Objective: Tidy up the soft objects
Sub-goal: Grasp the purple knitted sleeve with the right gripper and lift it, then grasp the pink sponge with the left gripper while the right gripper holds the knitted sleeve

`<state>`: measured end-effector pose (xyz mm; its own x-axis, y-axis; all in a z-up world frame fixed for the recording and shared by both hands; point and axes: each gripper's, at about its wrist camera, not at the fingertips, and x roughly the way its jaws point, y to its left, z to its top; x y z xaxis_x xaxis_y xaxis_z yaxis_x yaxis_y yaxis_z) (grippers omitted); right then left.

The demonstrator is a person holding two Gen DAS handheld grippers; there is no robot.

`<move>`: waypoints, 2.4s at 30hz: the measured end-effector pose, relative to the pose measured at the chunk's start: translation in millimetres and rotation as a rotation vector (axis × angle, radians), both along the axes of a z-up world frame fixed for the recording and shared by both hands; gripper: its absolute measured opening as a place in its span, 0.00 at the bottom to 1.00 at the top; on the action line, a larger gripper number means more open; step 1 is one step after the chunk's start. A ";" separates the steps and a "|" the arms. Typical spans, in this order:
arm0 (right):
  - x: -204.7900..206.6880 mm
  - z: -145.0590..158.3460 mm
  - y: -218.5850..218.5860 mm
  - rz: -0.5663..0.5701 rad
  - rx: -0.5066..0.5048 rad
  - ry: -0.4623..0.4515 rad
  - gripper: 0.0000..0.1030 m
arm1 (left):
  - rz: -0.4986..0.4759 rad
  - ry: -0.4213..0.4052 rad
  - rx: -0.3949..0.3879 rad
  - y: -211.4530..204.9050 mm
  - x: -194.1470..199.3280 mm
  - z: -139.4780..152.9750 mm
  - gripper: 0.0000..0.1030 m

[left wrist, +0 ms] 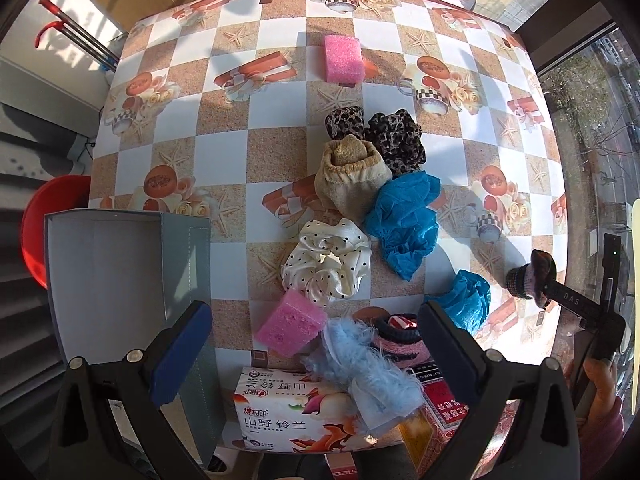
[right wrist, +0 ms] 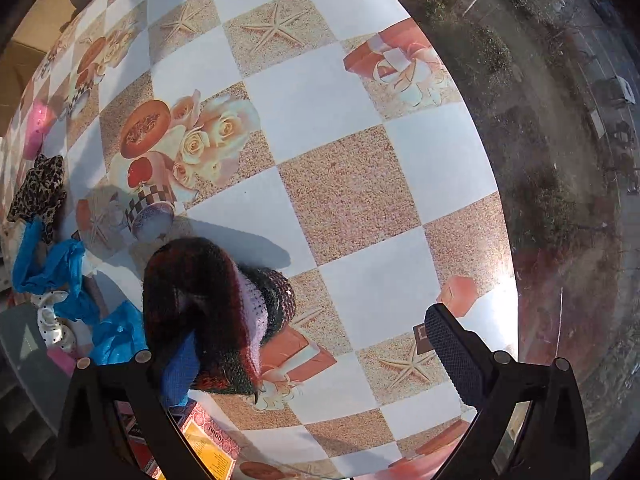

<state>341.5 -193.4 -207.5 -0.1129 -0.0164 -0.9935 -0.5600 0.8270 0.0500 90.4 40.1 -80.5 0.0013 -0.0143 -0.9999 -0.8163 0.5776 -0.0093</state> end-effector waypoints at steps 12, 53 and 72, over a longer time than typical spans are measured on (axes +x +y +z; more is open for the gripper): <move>-1.2 14.0 14.6 -0.013 0.198 0.088 0.99 | -0.042 -0.021 0.074 27.0 37.2 -0.1 1.00; 9.2 -7.2 59.4 0.136 0.207 0.035 0.27 | -0.139 -0.002 0.187 133.2 174.9 -97.4 0.44; 26.8 0.7 16.7 0.129 0.162 0.057 0.56 | -0.252 -0.119 0.250 38.0 100.1 -7.3 0.44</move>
<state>368.2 -176.6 -206.8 -0.1765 0.1251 -0.9763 -0.6533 0.7271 0.2113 190.6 78.0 -87.8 0.1451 0.2161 -0.9655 -0.6502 0.7563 0.0716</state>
